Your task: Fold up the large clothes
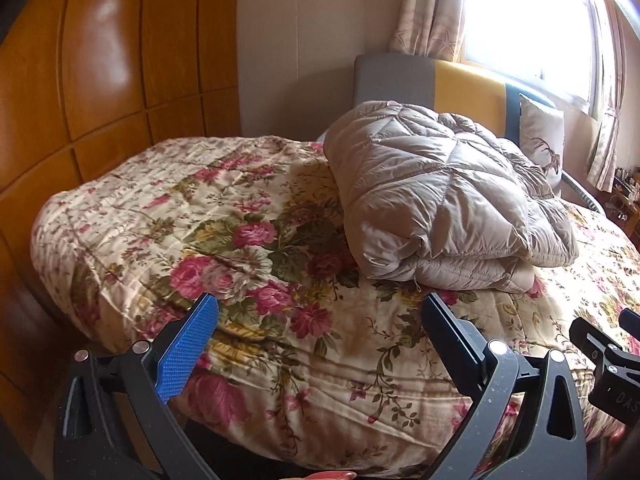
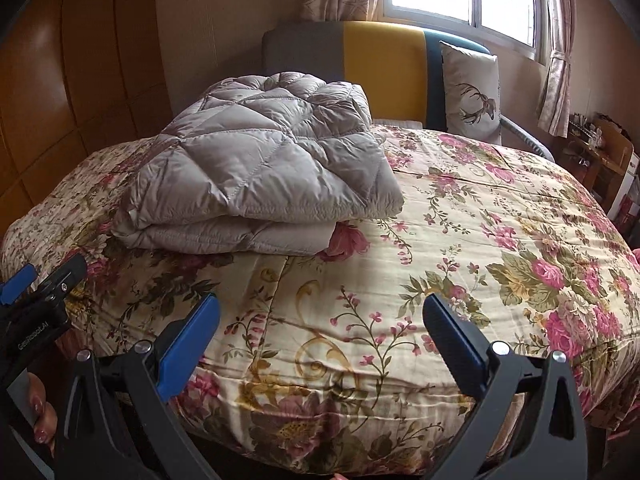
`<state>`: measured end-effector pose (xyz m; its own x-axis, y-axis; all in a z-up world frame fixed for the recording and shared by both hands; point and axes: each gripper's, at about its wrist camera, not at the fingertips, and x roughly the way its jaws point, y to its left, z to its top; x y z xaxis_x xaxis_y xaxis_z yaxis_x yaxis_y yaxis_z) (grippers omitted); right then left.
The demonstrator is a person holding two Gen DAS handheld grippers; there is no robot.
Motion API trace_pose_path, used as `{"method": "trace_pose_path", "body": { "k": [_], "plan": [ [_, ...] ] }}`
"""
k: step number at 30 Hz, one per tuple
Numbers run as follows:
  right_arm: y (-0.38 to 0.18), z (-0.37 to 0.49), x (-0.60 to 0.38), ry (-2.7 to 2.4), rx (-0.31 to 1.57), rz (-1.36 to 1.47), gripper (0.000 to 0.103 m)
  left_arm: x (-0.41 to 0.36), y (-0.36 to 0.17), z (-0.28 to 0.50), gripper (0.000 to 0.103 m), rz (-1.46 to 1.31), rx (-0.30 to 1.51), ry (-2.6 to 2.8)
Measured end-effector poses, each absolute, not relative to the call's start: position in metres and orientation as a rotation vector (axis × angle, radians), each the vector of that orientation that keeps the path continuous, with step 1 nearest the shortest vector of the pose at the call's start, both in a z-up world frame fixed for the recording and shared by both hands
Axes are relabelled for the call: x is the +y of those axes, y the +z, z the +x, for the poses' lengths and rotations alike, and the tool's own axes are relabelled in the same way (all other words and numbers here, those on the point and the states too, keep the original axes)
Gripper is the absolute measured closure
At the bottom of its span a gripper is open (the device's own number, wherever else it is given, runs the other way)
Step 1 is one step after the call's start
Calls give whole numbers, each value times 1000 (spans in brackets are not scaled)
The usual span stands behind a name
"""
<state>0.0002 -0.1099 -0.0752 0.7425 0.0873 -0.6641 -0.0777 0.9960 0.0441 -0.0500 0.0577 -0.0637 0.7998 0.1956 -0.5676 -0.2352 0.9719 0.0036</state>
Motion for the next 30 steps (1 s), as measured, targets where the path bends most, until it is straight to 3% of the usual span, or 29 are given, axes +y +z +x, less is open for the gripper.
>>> {"method": "trace_pose_path", "body": {
  "k": [30],
  "plan": [
    [-82,5,-112,84,738,9,2,49,-72,-53,3,-40,609,222]
  ]
}}
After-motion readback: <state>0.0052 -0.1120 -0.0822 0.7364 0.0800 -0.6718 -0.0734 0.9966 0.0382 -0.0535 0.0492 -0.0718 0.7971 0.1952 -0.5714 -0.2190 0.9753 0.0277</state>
